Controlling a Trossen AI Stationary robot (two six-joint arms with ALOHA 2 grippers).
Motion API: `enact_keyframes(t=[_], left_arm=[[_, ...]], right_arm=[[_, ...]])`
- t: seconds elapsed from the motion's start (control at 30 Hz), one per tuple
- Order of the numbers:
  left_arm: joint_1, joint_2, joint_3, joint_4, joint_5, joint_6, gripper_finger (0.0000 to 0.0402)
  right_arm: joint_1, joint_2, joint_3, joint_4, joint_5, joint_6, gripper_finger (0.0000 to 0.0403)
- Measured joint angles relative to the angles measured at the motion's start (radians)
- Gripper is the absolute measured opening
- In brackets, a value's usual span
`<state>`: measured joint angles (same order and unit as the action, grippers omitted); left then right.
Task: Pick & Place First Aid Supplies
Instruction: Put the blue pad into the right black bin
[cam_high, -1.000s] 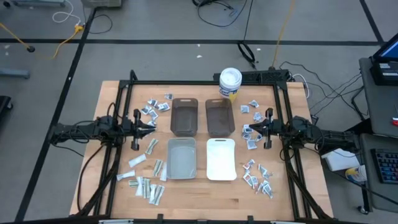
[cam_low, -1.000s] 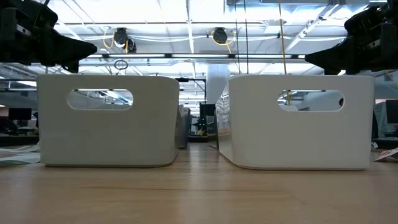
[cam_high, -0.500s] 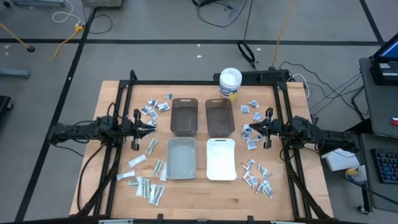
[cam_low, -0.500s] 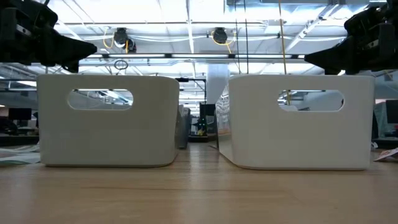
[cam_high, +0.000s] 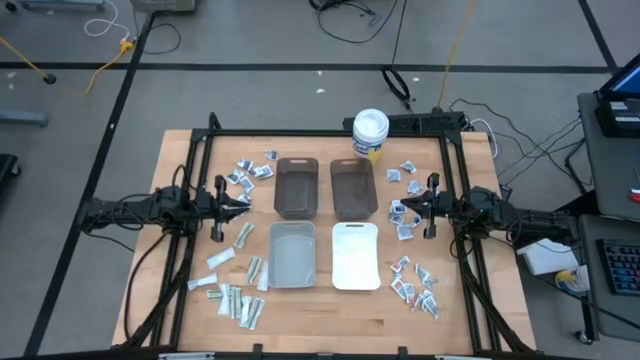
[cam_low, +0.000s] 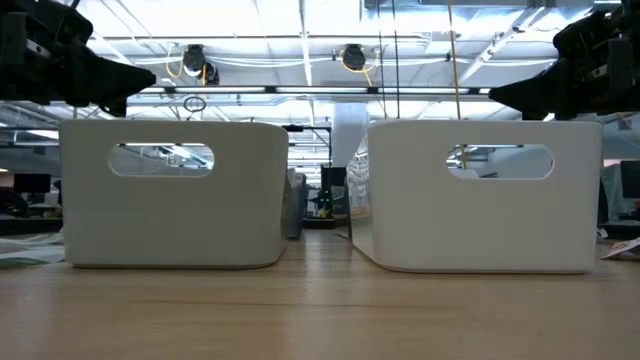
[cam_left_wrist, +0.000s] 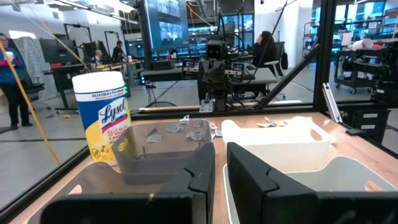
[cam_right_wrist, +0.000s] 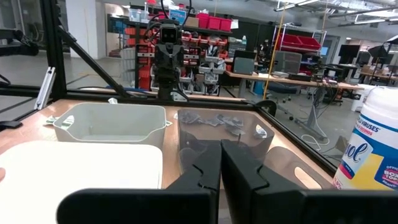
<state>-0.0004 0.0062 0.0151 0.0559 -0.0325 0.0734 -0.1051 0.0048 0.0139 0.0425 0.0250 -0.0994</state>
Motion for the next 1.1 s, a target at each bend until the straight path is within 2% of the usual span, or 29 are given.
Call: enact_keyframes(t=[0.6, 0.8, 0.93, 1.1], left_arm=[[0.0, 0.0, 0.0, 0.0, 0.0, 0.0, 0.0047], [0.0, 0.0, 0.0, 0.0, 0.0, 0.0, 0.0047], [0.0, 0.0, 0.0, 0.0, 0.0, 0.0, 0.0047], [0.0, 0.0, 0.0, 0.0, 0.0, 0.0, 0.0047]], right_arm=[[0.0, 0.0, 0.008, 0.002, 0.012, 0.008, 0.0009], [0.0, 0.055, 0.09, -0.015, 0.156, -0.006, 0.0009], [0.0, 0.111, 0.164, -0.004, 0.202, -0.013, 0.0009], [0.0, 0.193, 0.265, -0.071, 0.298, 0.015, 0.0009]])
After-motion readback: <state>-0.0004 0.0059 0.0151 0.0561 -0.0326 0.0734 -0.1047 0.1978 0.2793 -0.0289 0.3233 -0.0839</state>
